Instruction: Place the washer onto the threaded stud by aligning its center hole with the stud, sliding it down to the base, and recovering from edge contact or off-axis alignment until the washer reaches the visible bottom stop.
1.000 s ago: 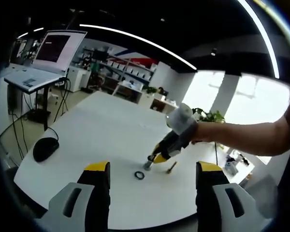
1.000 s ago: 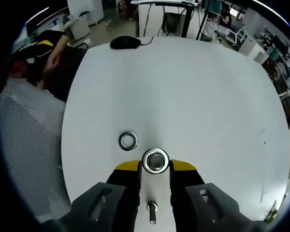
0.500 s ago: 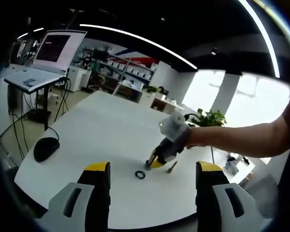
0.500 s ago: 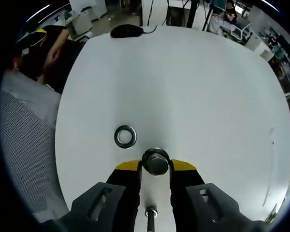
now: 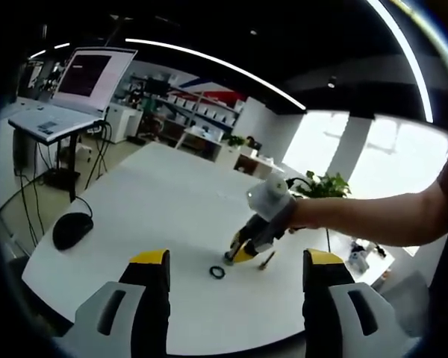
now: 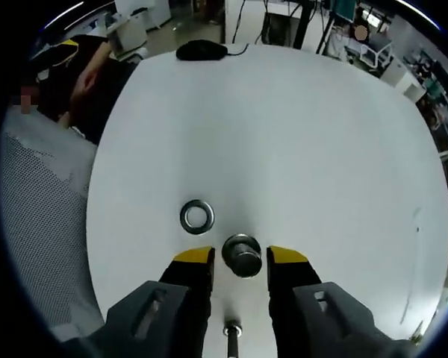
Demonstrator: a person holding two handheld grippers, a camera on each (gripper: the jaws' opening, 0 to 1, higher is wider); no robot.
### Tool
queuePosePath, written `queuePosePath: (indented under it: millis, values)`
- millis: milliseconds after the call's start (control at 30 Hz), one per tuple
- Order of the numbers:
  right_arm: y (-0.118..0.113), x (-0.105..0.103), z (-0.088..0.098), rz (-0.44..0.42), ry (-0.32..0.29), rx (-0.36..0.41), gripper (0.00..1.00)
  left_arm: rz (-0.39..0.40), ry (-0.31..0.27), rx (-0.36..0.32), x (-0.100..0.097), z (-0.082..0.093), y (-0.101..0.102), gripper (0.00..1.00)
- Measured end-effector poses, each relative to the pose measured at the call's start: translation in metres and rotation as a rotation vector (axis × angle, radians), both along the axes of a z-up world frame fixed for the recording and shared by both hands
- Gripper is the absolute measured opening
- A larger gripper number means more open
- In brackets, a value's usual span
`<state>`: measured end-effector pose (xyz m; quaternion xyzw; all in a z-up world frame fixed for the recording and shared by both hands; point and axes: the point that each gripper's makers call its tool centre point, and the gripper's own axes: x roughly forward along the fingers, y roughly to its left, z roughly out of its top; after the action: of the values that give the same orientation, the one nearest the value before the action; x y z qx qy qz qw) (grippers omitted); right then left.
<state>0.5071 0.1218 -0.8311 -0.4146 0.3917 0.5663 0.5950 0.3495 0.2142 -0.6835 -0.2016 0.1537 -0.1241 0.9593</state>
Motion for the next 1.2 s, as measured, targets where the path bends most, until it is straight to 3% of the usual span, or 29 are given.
queuePosePath:
  millis: [233,367,633,967,1200]
  values:
    - [0.015,-0.006,0.023,0.005,-0.012,0.068,0.31,-0.006,-0.003,0.004,0.0,0.0,-0.001,0.71]
    - [0.029,-0.017,0.027,0.03,0.0,0.092,0.31,-0.002,-0.017,-0.001,0.0,0.002,0.0,0.71]
    - [0.034,-0.042,-0.001,0.068,0.073,0.03,0.31,-0.006,-0.025,0.006,-0.001,0.004,0.0,0.71]
    - [0.028,-0.046,-0.029,0.049,0.075,-0.031,0.31,-0.012,-0.032,0.02,-0.001,0.005,0.0,0.7]
    - [0.028,-0.043,-0.032,0.045,0.055,-0.057,0.3,-0.022,-0.034,0.021,-0.002,0.005,-0.001,0.7]
